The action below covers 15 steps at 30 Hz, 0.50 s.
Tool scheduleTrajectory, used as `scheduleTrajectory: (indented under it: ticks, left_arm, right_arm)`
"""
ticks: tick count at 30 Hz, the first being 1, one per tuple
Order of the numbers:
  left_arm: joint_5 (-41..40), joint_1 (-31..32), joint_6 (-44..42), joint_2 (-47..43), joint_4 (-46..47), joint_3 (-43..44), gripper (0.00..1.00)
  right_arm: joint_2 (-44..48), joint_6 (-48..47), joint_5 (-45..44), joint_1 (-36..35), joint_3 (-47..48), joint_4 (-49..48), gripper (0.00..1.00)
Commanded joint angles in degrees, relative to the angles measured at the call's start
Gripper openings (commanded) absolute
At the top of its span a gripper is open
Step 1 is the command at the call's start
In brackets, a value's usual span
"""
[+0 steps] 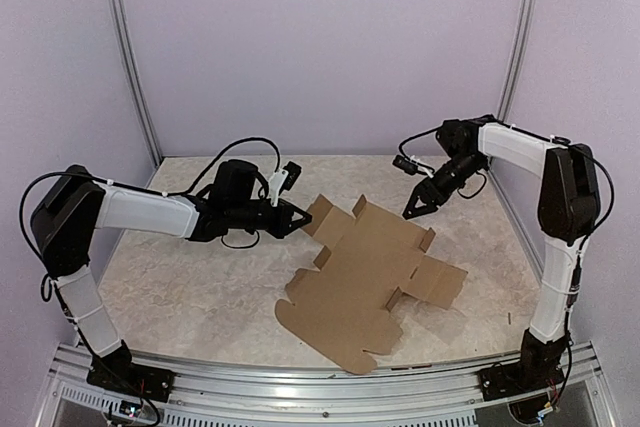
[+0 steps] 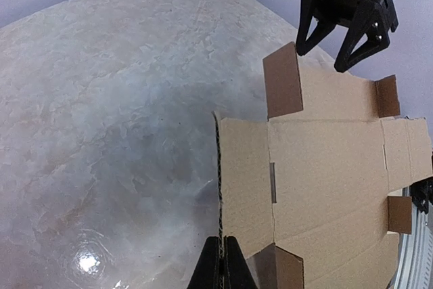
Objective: Fold the paper box
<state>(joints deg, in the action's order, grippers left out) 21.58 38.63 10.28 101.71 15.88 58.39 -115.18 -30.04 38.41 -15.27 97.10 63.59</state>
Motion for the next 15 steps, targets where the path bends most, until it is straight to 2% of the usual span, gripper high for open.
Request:
scheduleTrajectory:
  ticks: [1,3,6,10,15]
  left_arm:
    - [-1.42,0.30,-1.62,-2.54,0.08,-1.25,0.00]
    - [-1.90,0.30,-1.82,-2.80,-0.20,-1.35,0.00]
    - [-2.61,0.30,-1.93,-3.41,-0.03,-1.63,0.00]
    - [-2.86,0.30,-2.02,-3.86,0.91,-2.18,0.00]
    - [-2.97,0.30,-2.10,-3.81,1.14,-2.23,0.00]
  right_arm:
    - [-0.64,1.93,8.23,2.96,5.70,4.18,0.60]
    - [-1.51,-0.17,12.94,2.58,6.54,8.51,0.60]
    - [-2.14,-3.60,11.22,0.41,5.79,13.03,0.60]
    - [-0.49,-2.35,6.87,-0.64,1.57,9.18,0.61]
    - [-0.97,-1.57,4.39,-0.73,1.78,8.74,0.61]
